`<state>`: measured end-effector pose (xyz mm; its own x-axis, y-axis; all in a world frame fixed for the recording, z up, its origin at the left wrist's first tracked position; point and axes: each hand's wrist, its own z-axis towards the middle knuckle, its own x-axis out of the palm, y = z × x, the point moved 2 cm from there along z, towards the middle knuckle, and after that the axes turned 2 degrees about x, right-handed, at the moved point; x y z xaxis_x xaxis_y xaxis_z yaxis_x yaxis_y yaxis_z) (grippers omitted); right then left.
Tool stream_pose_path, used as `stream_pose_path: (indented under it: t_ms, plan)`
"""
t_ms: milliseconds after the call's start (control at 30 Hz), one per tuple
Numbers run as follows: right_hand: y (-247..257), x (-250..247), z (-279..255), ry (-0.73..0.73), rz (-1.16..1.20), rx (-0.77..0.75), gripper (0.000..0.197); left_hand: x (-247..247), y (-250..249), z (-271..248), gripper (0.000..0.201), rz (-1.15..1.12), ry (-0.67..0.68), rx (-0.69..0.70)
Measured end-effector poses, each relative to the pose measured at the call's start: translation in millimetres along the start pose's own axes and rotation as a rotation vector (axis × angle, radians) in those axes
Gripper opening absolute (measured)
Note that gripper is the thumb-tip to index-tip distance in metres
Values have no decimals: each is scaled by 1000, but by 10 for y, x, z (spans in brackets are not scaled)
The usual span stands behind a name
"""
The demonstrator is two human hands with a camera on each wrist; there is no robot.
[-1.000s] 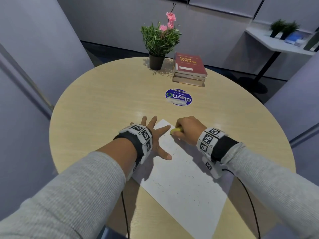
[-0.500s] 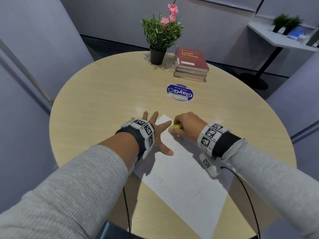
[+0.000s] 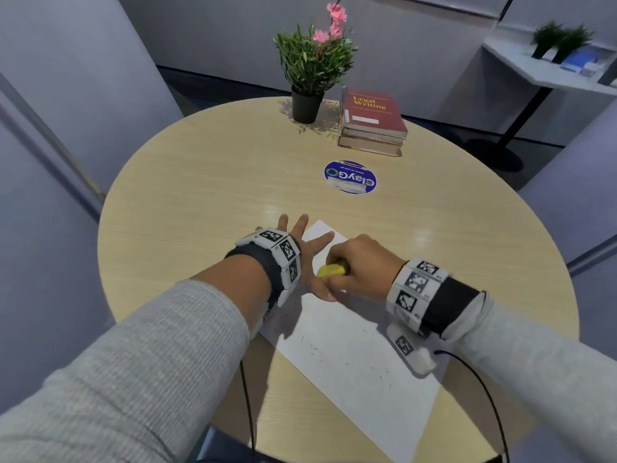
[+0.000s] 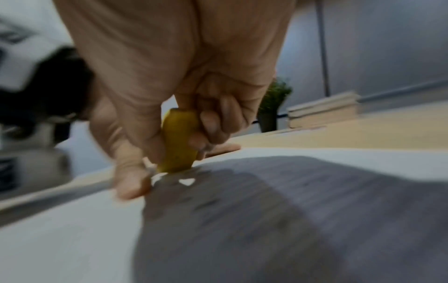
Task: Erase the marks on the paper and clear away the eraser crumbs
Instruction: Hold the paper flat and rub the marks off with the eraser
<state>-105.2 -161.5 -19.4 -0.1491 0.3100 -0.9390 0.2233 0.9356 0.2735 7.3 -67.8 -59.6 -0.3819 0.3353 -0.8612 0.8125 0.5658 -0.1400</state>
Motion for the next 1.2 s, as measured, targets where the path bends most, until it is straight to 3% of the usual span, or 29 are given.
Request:
stream_pose_path:
  t_ms: [133,300,433,567,700,867,1000,1133,1200]
  plan:
    - [-283,-229,128,-107,-23,151,31,45,-18,-25,127,4,-66,1]
    - [-32,23,-40,-20,-42,15,28,36,6,11,130,-2,-41,-5]
    - [-279,-176,80,-108,-20,143,30,35,-15,-16,128,-10,-35,-7]
    - [-56,29,-35,-25,-33,15,28,37,5,22,131,-2,-19,-13]
    - [-296,-196,41,-102,-18,138,30,8,-11,-12,129,-2,-7,-12]
    - [-49,31,-104,-22,-11,-13,27,11,-5,16,131,-6,8,-17]
    - [-319,-181,6,-128,-17,138,30,-10,-17,-21,130,-9,8,-13]
    - [-39,43,-138,-37,-29,3,27,7,-11,1,131,-2,6,-19]
    - [-92,13,-136,-29,-17,20,28,4,-14,6,132,-3,10,-20]
